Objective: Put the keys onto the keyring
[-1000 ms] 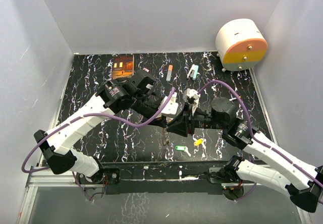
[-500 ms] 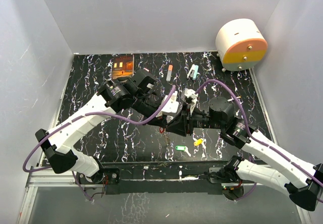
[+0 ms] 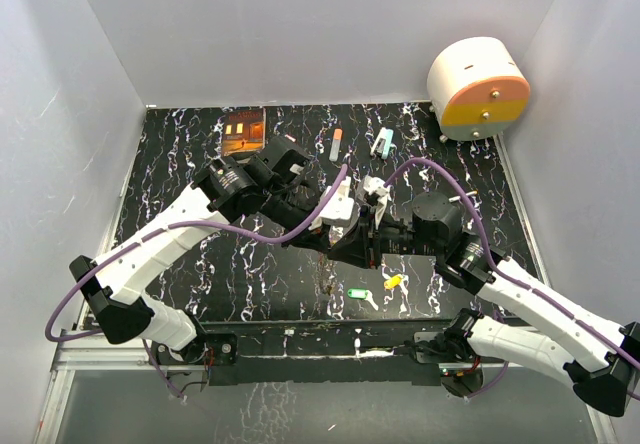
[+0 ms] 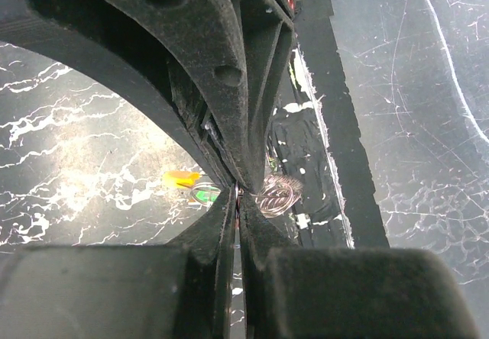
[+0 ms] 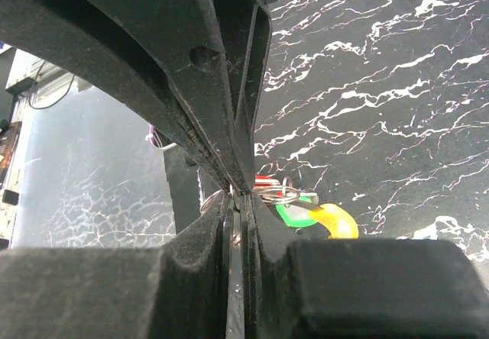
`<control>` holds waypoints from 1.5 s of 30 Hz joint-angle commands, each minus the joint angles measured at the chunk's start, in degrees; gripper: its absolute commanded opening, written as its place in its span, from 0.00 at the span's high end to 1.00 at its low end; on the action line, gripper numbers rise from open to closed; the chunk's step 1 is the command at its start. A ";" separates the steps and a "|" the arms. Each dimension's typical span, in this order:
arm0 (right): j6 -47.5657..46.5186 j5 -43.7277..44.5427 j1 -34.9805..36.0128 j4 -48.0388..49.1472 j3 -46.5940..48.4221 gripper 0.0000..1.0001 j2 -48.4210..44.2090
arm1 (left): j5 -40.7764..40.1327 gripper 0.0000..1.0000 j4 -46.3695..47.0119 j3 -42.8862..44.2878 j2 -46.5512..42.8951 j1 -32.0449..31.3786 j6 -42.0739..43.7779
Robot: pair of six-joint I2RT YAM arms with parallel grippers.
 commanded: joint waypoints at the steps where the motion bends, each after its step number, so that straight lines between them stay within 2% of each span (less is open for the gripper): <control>1: -0.51 2.07 0.12 6.53 1.88 0.93 -0.64 | 3.64 1.00 1.79 2.01 -0.98 -0.51 -0.62; 10: 0.80 1.25 0.13 7.82 0.73 0.93 -1.86 | 2.59 1.00 2.69 1.54 -0.98 -0.50 -1.49; 12: 1.23 1.43 0.11 8.11 0.57 0.93 -2.10 | 1.93 0.92 2.92 1.41 -1.06 -0.50 -1.89; 16: 1.92 2.02 0.13 8.56 0.15 0.92 -2.90 | 0.75 0.85 3.25 0.67 -1.71 -0.50 -2.12; 27: 2.70 2.88 0.08 8.52 -0.60 0.92 -4.16 | -1.53 0.82 3.32 -0.61 -2.72 -0.55 -2.24; 36: 2.69 3.31 0.13 8.34 -0.61 0.92 -4.82 | -1.40 0.83 2.23 -1.10 -2.73 -0.54 -0.88; 40: 2.66 3.37 0.13 8.18 -0.45 0.92 -4.81 | -0.61 0.88 1.81 -0.99 -2.44 -0.50 -0.03; 42: 2.60 3.60 0.11 8.10 -0.47 0.93 -4.87 | -0.10 1.00 1.42 -0.73 -2.27 -0.50 0.78; 45: 2.54 3.94 0.13 8.08 -0.43 0.92 -5.06 | 0.84 1.00 0.96 -0.56 -2.29 -0.51 1.52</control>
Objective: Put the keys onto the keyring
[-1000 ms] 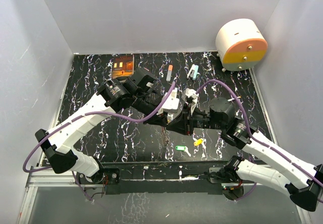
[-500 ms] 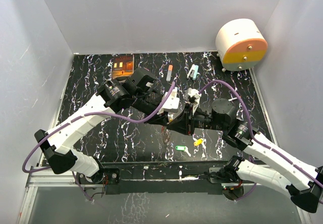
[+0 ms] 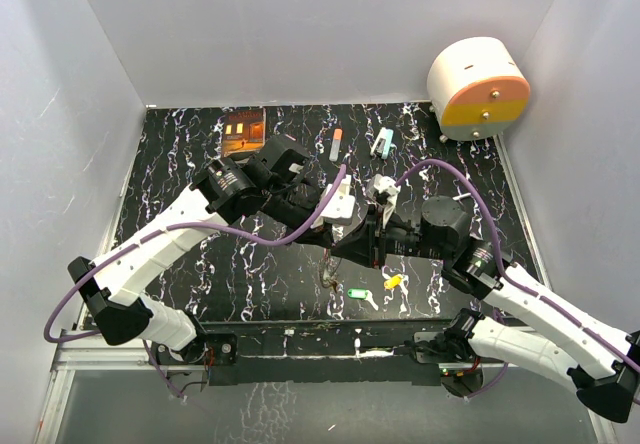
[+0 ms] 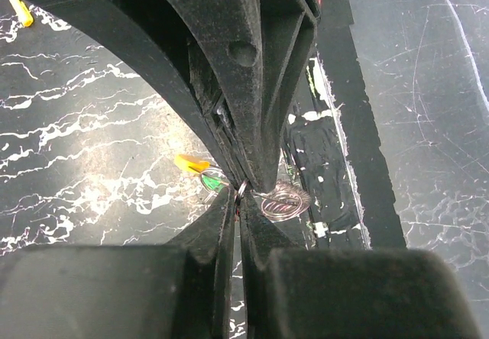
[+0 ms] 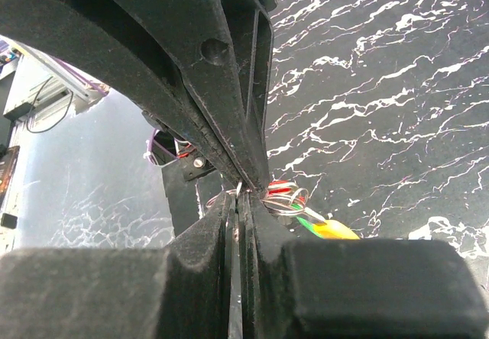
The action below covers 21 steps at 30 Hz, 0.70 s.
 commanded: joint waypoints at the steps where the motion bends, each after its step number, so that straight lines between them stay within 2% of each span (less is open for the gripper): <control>1: -0.20 0.80 0.11 6.92 0.73 0.92 -1.94 | 2.82 1.00 -2.46 -0.04 -1.69 -0.35 2.29; 10: 0.00 2.00 0.13 6.75 0.38 0.92 -2.38 | 6.16 1.00 -4.26 1.17 -1.44 -0.35 3.38; 13: -0.12 1.86 0.13 6.75 0.38 0.87 -2.24 | 6.38 1.00 -4.29 1.57 -1.18 -0.35 3.08; 15: -0.09 1.80 0.12 6.59 0.43 0.79 -2.10 | 6.37 1.00 -4.55 1.76 -1.01 -0.35 2.99; 21: -0.31 1.89 0.13 6.22 0.73 0.75 -1.31 | 6.63 1.00 -4.40 2.52 -0.49 -0.35 1.95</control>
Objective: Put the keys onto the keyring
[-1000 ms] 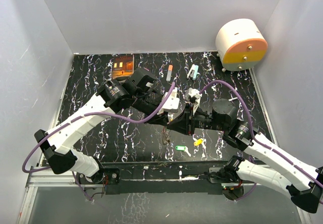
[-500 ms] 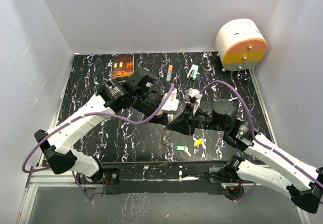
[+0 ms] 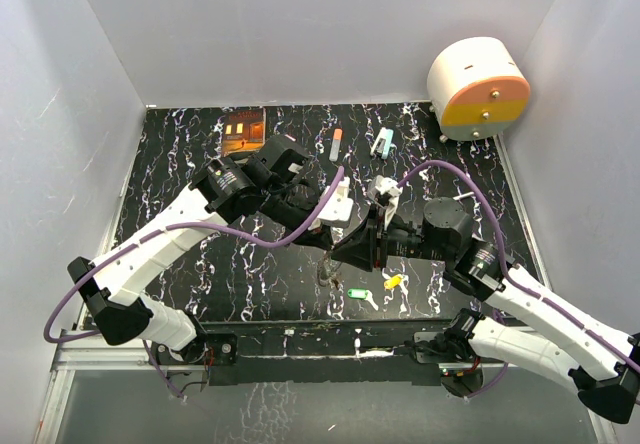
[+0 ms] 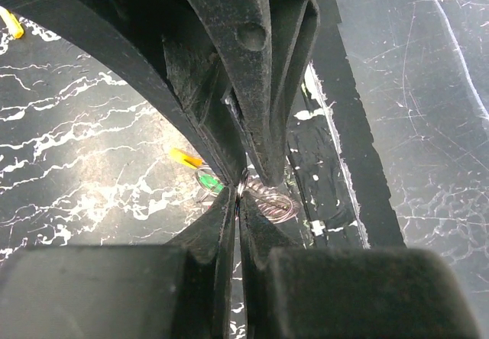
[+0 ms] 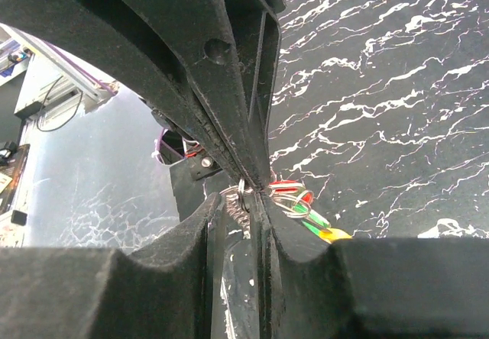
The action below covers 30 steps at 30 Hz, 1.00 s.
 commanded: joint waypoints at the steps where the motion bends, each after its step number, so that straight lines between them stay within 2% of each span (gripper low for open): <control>1: -0.86 2.39 -0.22 6.50 0.81 0.75 -0.28 | 4.54 1.00 -3.27 2.26 -0.42 -0.47 -0.48; 6: -1.13 2.90 -0.22 6.42 1.15 0.76 0.65 | 4.92 1.00 -2.84 2.70 -0.12 -0.46 -1.19; 10: -1.28 3.36 -0.22 6.16 1.81 0.82 1.49 | 5.07 1.00 -2.56 2.77 0.06 -0.47 -1.71; 22: -1.01 5.40 -0.22 5.68 2.90 0.92 2.48 | 3.85 1.00 0.24 2.17 0.51 -0.47 -5.01; 30: -0.53 8.24 -0.22 5.05 2.48 0.88 1.39 | 3.44 1.00 2.47 2.54 1.68 -0.48 -7.33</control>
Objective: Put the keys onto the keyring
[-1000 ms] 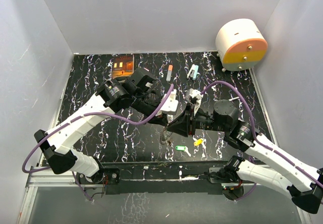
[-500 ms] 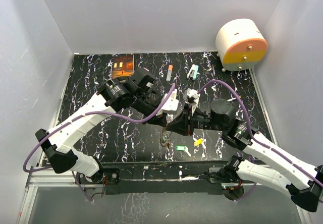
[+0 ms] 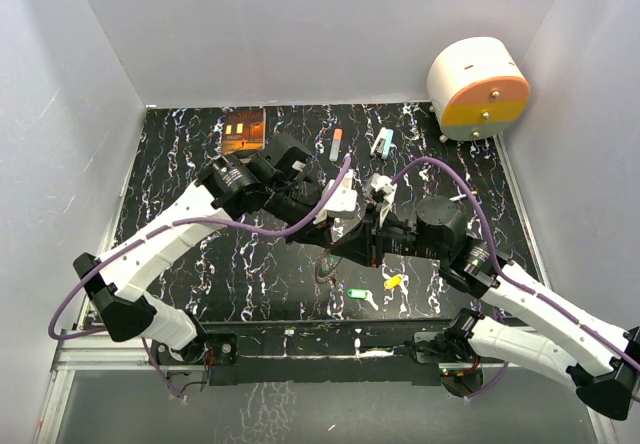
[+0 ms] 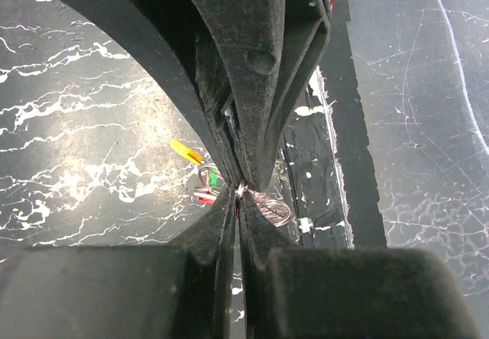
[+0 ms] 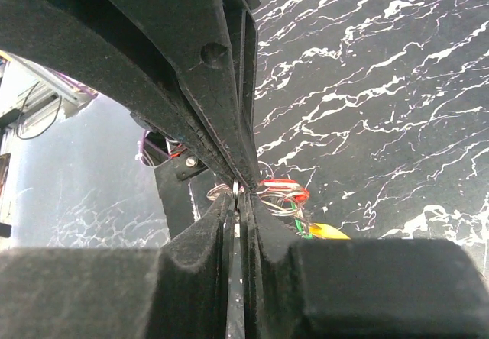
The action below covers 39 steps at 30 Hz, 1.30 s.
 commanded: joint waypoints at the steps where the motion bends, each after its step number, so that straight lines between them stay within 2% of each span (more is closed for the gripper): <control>1: -0.51 5.92 -0.23 5.24 2.42 0.87 -0.64 | 5.54 1.00 3.20 2.33 0.48 -0.96 -2.00; 12: 1.31 10.56 -0.27 7.36 0.81 0.83 -0.89 | 7.57 1.00 3.90 3.82 2.25 -0.96 -3.34; 15: 1.42 10.85 -0.22 8.02 0.67 0.85 -0.69 | 7.80 1.00 4.18 3.48 2.13 -0.97 -3.63; 18: 1.22 10.75 -0.29 8.24 0.96 0.93 -0.23 | 7.99 1.00 4.36 3.42 2.11 -0.99 -3.80; 27: 0.20 9.56 -0.22 7.58 0.90 0.93 -0.78 | 6.64 1.00 4.75 3.99 2.06 -0.97 -3.95; 35: 0.40 11.52 -0.22 7.27 -0.33 0.92 -4.14 | 2.62 0.77 4.89 3.83 0.72 -0.97 -3.65; 39: 1.13 12.30 -0.22 7.74 -1.03 0.92 -5.34 | -0.08 0.72 4.99 4.56 -0.03 -0.96 -2.99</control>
